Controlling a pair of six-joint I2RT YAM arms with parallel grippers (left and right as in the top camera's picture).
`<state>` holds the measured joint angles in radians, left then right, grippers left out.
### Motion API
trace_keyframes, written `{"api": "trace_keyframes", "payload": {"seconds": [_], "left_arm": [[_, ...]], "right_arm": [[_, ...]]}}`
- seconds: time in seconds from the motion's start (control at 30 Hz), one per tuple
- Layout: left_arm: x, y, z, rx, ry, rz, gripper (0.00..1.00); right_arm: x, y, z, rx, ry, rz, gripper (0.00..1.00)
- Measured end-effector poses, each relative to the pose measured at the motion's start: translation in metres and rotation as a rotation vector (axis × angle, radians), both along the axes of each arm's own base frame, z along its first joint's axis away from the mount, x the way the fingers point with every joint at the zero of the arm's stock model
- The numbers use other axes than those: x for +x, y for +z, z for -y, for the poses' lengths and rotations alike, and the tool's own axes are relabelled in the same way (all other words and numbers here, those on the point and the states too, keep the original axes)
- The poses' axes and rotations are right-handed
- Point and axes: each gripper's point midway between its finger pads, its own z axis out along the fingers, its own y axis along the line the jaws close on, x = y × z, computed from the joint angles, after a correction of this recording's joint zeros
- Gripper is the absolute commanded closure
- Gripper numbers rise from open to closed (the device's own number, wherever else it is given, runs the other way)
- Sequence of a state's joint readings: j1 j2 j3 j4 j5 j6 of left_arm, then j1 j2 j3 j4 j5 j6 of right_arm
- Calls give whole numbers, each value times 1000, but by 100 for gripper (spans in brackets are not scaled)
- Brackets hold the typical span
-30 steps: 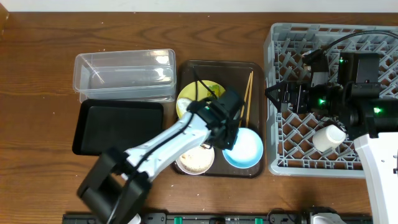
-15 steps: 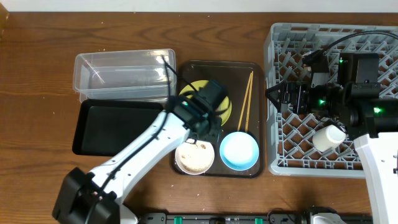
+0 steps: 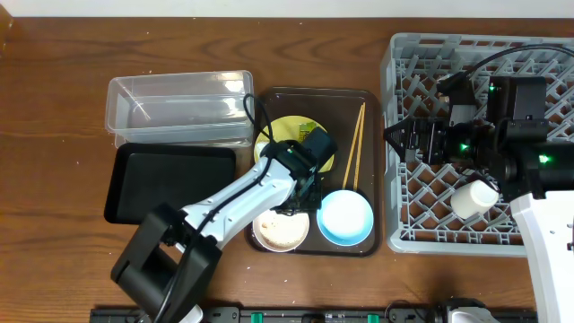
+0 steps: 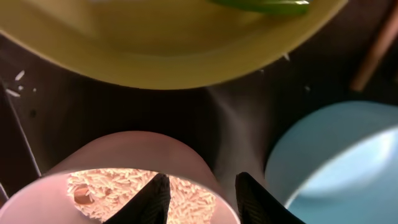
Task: Sort waste into correct bins and load items into the dishwasher rack
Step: 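Grasp pink bowl of rice with left gripper, then tip pink bowl over black tray to dump rice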
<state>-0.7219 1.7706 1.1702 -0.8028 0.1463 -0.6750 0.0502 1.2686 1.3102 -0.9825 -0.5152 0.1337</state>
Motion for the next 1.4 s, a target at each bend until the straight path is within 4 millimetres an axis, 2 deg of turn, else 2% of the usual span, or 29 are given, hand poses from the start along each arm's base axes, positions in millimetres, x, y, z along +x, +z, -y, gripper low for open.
{"api": "trace_keyframes", "payload": {"seconds": [0.07,0.23,0.73,0.8,0.93,1.03,1.2,1.27,1.33,1.4], "left_arm": [[-1,0,1,0,23,-4,66],[-6,-4,8,2,40,-12,94],[-14,-5,11,25,15,-8,94],[-19,-5,8,46,9,-22,94],[-34,0,-14,141,-3,-58,94],[-32,21,-20,124,-31,-11,94],[-6,92,-22,-53,-21,187,94],[4,123,-34,-133,17,257,94],[12,144,-51,-183,64,307,94],[18,155,-70,-194,104,337,94]], "right_arm": [[0,0,0,0,0,0,4],[0,0,0,0,0,0,4],[1,-1,2,-13,-9,-1,3],[0,-1,2,-13,-9,-2,3],[-1,-2,2,-14,-10,-8,3],[0,-3,3,-18,-13,-7,3],[0,-3,5,-27,-19,-7,3],[1,-4,6,-30,-22,-7,3],[1,-4,6,-31,-22,-6,3],[1,-4,6,-32,-23,-6,3]]}}
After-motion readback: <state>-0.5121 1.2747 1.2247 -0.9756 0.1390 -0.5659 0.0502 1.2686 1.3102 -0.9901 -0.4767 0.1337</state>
